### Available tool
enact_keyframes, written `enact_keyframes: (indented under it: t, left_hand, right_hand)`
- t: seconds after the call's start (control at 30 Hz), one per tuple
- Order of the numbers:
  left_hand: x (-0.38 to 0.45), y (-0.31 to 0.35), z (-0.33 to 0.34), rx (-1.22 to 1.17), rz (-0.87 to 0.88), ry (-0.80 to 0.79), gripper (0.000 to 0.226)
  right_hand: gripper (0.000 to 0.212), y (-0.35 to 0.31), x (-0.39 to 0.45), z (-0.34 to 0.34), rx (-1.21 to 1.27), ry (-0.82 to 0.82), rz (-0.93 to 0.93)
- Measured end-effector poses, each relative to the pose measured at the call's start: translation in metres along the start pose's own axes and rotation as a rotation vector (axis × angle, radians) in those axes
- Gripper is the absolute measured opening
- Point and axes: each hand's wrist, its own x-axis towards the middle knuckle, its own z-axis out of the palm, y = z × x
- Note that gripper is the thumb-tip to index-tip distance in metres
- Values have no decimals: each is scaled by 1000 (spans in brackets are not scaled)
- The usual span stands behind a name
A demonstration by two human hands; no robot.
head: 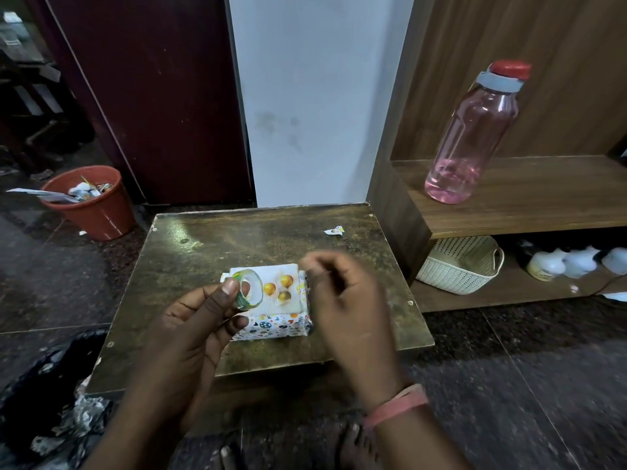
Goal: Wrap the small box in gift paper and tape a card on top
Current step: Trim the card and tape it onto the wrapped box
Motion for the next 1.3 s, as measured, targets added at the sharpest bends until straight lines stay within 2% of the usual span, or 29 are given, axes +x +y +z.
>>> enact_keyframes:
  t: [0.07,0.1,0.2,0.3,0.37,0.5,0.53,0.73,0.87,0.93,1.0,1.03,1.1,1.17,1.27,1.3]
  left_hand:
    - [1,-1,1,6,11,9,69]
    - [1,-2,2,4,16,11,69]
    - [1,-2,5,-3,30,3,65]
    - [0,-2,7,-12,47,9,61]
    - [-1,0,8,-17,60,22,56]
    - [0,6,9,-65,62,87,15]
    - [1,7,9,-71,69,104,13]
    - [7,12,1,-128,105,186,15]
    - [10,13,-9,-144,123,224,13]
    - [11,14,-12,-150,134,237,19]
    - [12,16,-10,-123,162,225,12]
    - [13,17,-8,-94,177,214,5]
    - [14,18,-4,-5,212,213,22]
    - [16,18,1,174,237,219,23]
    - [21,17,8,713,299,235,18]
    - [23,19,11,897,313,211,22]
  right_hand:
    - [11,22,15,-30,-198,171,116]
    - [13,33,20,-45,-320,194,198]
    - [22,54,19,-74,-537,92,464]
    - [24,61,17,-75,-585,31,562]
    - [21,62,18,-70,-578,54,585]
    - [11,63,19,-65,-562,63,618]
    - [10,64,19,-66,-566,64,614]
    - [11,55,19,-65,-409,132,584]
    - [10,39,24,-66,-227,228,474]
    - [10,31,25,-60,-106,202,405]
    - [12,25,24,-48,50,137,368]
    - [12,23,23,-41,121,108,364]
    - [10,19,21,-26,225,48,355]
    - [11,14,19,-14,291,-8,320]
    - [18,9,16,-2,272,-87,247]
    - [20,7,15,1,266,-105,225]
